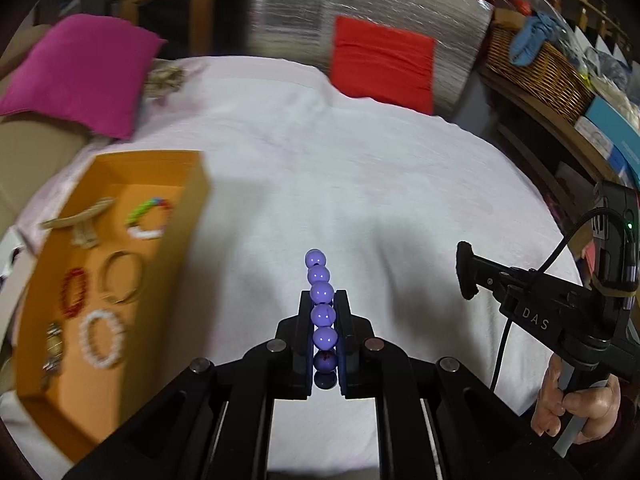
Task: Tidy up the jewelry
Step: 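Carry the purple bracelet and black hair tie over the orange box with both tools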
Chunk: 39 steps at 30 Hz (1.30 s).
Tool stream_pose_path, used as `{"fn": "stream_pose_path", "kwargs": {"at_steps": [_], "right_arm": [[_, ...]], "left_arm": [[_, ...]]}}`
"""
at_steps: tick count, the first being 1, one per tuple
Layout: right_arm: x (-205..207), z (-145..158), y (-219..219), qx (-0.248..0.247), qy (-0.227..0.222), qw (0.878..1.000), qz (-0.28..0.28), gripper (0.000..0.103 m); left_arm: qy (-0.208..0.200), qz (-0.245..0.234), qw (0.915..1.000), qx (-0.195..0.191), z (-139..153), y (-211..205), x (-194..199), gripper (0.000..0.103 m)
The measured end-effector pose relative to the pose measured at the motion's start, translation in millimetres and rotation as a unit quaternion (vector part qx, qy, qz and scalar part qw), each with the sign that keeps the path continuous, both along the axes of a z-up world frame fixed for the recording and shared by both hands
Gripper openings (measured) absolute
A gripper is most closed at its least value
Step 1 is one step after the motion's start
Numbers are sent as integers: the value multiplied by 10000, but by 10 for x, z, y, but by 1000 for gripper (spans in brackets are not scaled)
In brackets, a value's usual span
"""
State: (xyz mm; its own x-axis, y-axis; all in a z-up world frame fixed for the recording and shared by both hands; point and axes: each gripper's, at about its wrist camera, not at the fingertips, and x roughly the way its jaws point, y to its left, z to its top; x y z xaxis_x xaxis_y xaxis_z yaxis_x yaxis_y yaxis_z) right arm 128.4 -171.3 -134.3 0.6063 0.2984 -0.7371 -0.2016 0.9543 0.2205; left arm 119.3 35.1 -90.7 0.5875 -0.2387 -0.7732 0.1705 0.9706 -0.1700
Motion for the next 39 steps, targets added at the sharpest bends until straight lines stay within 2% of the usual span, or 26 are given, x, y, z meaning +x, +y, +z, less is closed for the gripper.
{"fn": "stream_pose_path", "kwargs": {"at_steps": [5, 9, 15, 19, 27, 35, 39], "right_arm": [[-117, 114, 615, 155, 26, 9979, 630, 9], [-258, 246, 1254, 151, 2, 9915, 1296, 9], [-511, 368, 2102, 29, -26, 9754, 2205, 9], [-641, 334, 2547, -126, -18, 9651, 2615, 9], [-704, 58, 3100, -466, 214, 9486, 3122, 9], [-533, -293, 3326, -787, 694, 9317, 3477, 9], [-474, -413, 3437, -967, 853, 9154, 3814, 9]], "left_arm": [[-63, 458, 9989, 93, 133, 560, -358, 9], [-35, 884, 9960, 105, 107, 1005, -539, 9], [187, 1696, 9853, 16, -71, 1878, -862, 9], [235, 2005, 9794, -62, -148, 2212, -965, 9], [278, 1953, 9801, -229, -232, 2365, -953, 9], [546, 1735, 9830, -262, -433, 2380, -747, 9], [694, 1689, 9828, -275, -531, 2430, -647, 9]]}}
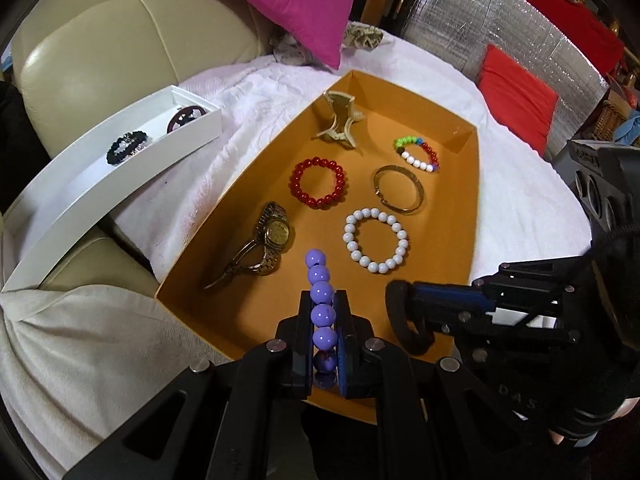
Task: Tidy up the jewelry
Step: 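Carry the purple bracelet and black hair tie over the orange box with both tools, then open both tools to drop the purple bracelet and hair tie into the box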
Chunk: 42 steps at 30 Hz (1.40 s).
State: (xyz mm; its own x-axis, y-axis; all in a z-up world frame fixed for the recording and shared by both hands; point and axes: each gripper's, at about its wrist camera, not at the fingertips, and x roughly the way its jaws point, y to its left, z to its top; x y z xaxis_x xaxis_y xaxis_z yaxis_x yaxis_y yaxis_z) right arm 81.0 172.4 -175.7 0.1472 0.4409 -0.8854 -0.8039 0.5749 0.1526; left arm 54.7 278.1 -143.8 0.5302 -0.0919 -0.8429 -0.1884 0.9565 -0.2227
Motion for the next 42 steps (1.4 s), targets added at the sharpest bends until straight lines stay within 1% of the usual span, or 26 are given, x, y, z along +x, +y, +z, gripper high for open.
{"fn": "stream_pose_path", "kwargs": {"at_steps": [7, 15, 23, 30, 35, 39, 42], "right_arm": [[85, -140, 120, -325, 75, 9986, 407, 9], [169, -254, 191, -566, 180, 9961, 647, 9], [202, -358, 238, -793, 253, 9929, 851, 9], [241, -438, 306, -1070, 297, 9887, 1007, 9], [277, -501, 412, -1225, 480, 9847, 1145, 9], [319, -535, 461, -1359, 582, 9816, 1208, 9], [304, -530, 503, -1382, 597, 9817, 1164, 12]], "left_arm": [[285, -56, 9995, -109, -193, 111, 136, 9], [429, -101, 9990, 0, -312, 94, 210, 9], [571, -107, 9983, 20, -423, 112, 266, 9], [758, -179, 9969, -60, -537, 95, 349, 9], [971, -257, 9948, -148, -612, 102, 427, 9], [1064, -278, 9938, -169, -639, 91, 462, 9], [1094, -293, 9934, -184, -648, 99, 479, 9]]}}
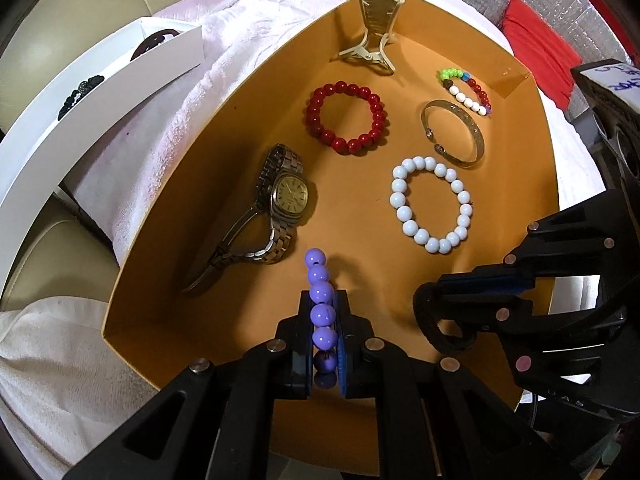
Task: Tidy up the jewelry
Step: 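Open both tools to drop the purple bracelet and hair tie into the box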
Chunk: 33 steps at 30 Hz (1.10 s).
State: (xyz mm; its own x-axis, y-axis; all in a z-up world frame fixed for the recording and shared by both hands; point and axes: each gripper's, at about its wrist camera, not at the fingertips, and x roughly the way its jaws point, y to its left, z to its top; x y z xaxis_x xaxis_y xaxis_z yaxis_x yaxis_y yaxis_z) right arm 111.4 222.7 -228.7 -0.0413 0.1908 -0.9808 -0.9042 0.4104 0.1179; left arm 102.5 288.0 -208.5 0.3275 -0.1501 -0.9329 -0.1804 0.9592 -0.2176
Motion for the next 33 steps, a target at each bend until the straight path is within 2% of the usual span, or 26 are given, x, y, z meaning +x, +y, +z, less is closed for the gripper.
{"fn": "stream_pose_path", "kwargs": {"at_steps": [3, 6, 11, 15, 22, 28, 30, 31, 33], "right_arm": [[13, 2, 27, -24, 26, 10000, -57, 13], [-3, 21, 10, -22, -15, 9999, -99, 17], [16, 193, -76, 158, -88, 9995, -255, 24], [18, 403, -265, 480, -217, 9972, -525, 27], [-1, 730, -809, 1183, -267, 9858, -1159, 31], [35, 783, -1218, 1435, -201, 9775, -1533, 32], [17, 775, -1333, 1515, -167, 9741, -1668, 32], [19, 751, -1357, 1548, -139, 9725, -1733, 32], [31, 711, -1420, 1595, -44, 9687, -1899, 32]], "left_arm": [[44, 45, 9999, -111, 0, 26, 14, 10], [47, 40, 9999, -160, 14, 71, 0, 15], [-155, 63, 9998, -126, 177, 92, -75, 39], [-350, 125, 9992, -118, 335, 93, -188, 40], [-888, 347, 9952, 227, 610, 124, -563, 43], [-1056, 570, 9919, 412, 714, 169, -842, 43], [-1068, 562, 9917, 449, 713, 153, -926, 49], [-1040, 586, 9917, 473, 686, 137, -953, 56], [-983, 632, 9920, 478, 603, 98, -991, 59]]}}
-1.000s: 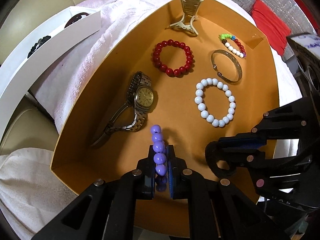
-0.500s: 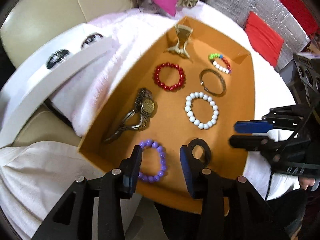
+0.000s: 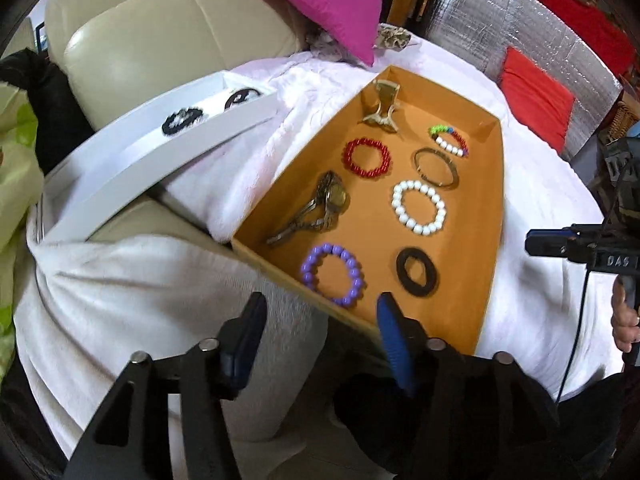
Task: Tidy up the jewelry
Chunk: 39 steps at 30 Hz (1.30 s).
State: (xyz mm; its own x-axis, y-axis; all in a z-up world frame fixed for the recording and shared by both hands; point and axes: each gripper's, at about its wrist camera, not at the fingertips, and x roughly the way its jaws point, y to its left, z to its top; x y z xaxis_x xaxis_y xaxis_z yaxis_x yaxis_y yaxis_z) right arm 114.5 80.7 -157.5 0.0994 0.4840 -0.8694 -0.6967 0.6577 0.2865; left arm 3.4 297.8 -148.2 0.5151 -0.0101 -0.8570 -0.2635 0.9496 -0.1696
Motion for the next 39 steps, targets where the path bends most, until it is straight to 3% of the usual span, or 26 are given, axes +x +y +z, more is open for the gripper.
{"fn": "stream_pose_path", "kwargs": {"at_steps": [7, 13, 19, 25, 30, 39], "right_arm": [[-62, -55, -139, 24, 41, 9999, -160, 32], [-62, -132, -265, 18, 124, 9995, -302, 32], [-35, -206, -333, 11, 173, 9992, -362, 32], [-41, -253, -295, -17, 195, 9993, -330, 32], [-38, -259, -299, -33, 178, 9991, -377, 32], [-8, -306, -388, -80, 131, 9988, -475, 32]], "left_arm": [[195, 83, 9987, -462, -285, -2, 12, 60], [46, 18, 9972, -751, -310, 3, 107, 61], [-118, -265, 9982, -518, -275, -51, -66, 62], [-142, -114, 9934, -1131, -396, 30, -90, 66], [-232, -109, 9895, -1422, -396, 7, 58, 66], [-101, -238, 9946, -1003, -371, -100, 282, 72]]}}
